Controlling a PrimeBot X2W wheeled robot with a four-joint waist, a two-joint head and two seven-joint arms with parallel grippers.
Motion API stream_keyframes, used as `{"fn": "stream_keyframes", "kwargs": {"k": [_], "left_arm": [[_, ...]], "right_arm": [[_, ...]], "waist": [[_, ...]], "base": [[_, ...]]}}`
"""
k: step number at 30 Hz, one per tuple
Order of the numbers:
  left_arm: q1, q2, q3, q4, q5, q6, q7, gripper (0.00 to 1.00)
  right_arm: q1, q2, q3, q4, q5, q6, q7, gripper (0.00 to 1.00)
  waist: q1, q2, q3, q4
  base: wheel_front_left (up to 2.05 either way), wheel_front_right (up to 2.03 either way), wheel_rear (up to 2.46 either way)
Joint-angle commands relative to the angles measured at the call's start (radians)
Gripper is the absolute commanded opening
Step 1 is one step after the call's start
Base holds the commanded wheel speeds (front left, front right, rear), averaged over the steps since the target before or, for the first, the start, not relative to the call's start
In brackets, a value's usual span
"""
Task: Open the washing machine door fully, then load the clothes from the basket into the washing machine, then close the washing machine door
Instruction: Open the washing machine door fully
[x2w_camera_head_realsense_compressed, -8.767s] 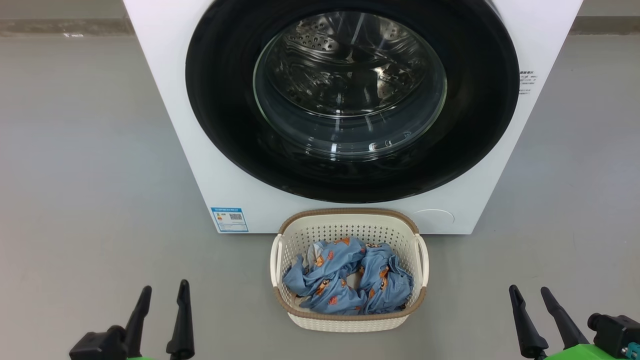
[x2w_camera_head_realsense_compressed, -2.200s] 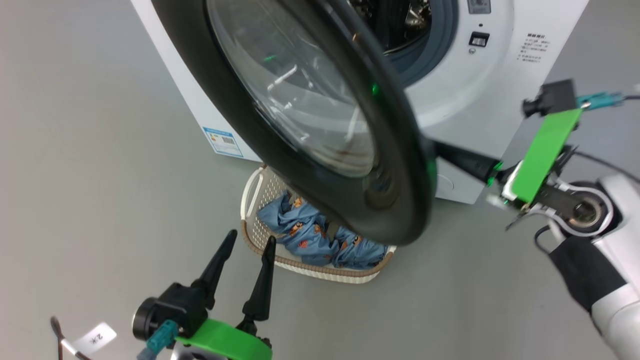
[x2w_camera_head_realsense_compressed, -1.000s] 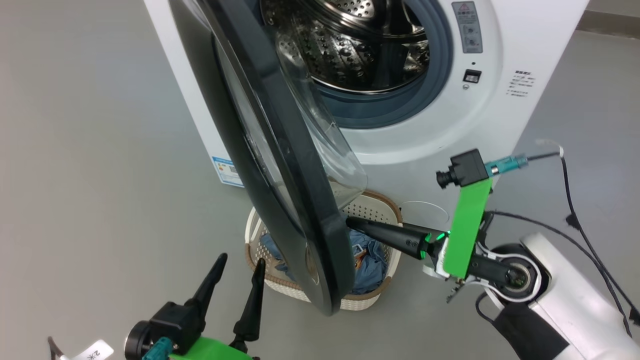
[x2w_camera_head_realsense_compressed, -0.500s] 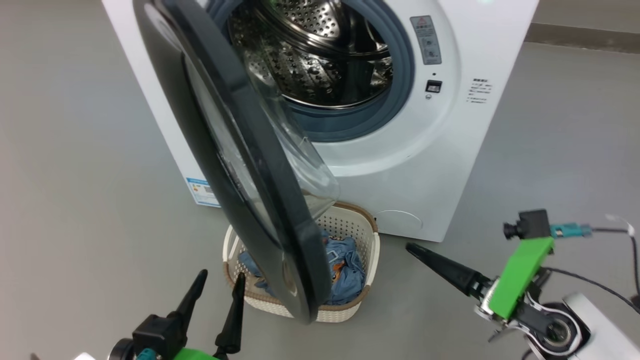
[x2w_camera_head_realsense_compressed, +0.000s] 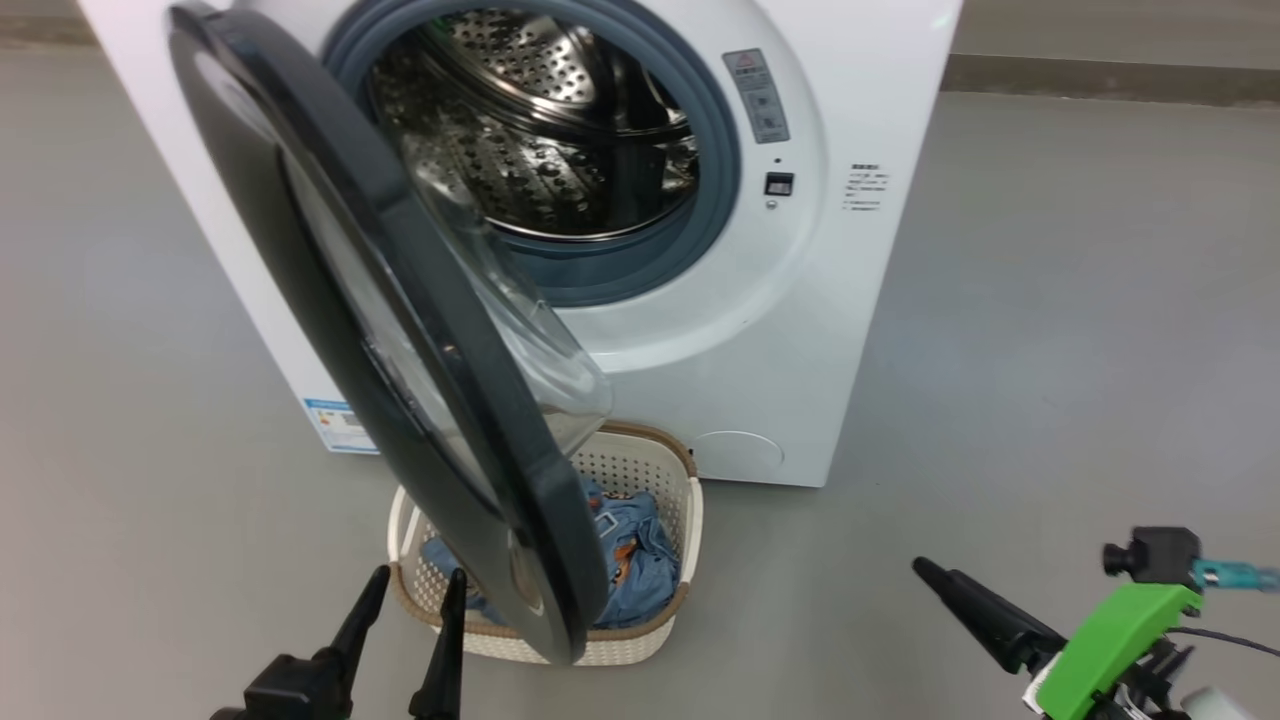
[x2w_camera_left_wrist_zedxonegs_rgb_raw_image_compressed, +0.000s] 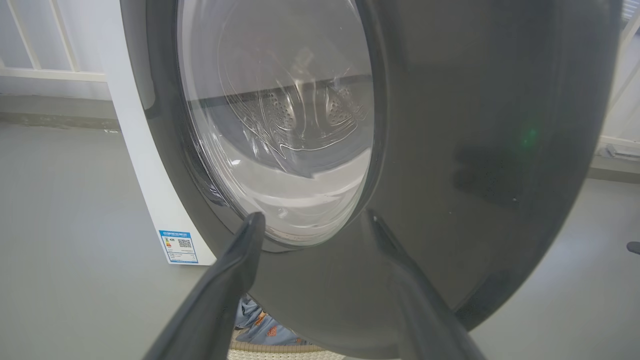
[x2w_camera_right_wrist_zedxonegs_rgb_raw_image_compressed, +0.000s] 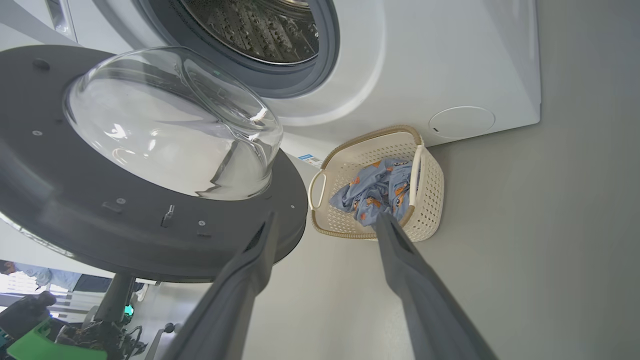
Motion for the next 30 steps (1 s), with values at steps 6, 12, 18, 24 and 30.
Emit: {"fn": "stream_keyframes", "kwargs": {"k": [6,12,18,24,30], "left_arm": [[-0.009,0.011,0.05,-0.027,0.011,-0.003,-0.006,1.0],[-0.008,0.013,0.061,-0.028,0.015,-0.003,-0.006,1.0],[-0.007,0.012,0.07,-0.029,0.015,-0.003,-0.006,1.0],[-0.003,0.011,0.074,-0.033,0.015,-0.003,-0.006,1.0],[-0.004,0.011,0.075,-0.034,0.019,-0.003,-0.006,1.0]], "right_arm": [[0.036,-0.072,0.038,0.001,-0.04,0.003,-0.149,1.0],[0.056,-0.141,0.102,0.017,-0.105,0.003,-0.303,1.0],[0.055,-0.173,0.155,0.052,-0.179,0.003,-0.405,1.0],[0.07,-0.132,0.027,0.082,-0.362,0.003,-0.415,1.0],[0.131,-0.052,-0.172,0.056,-0.568,0.003,-0.415,1.0]], "waist": [[0.0,0.0,-0.002,-0.038],[0.0,0.0,-0.001,-0.052],[0.0,0.0,-0.001,-0.063],[0.0,0.0,0.001,-0.069],[0.0,0.0,0.003,-0.068]], "base": [[0.0,0.0,0.0],[0.0,0.0,0.0],[0.0,0.0,0.0],[0.0,0.0,0.0],[0.0,0.0,0.0]]}}
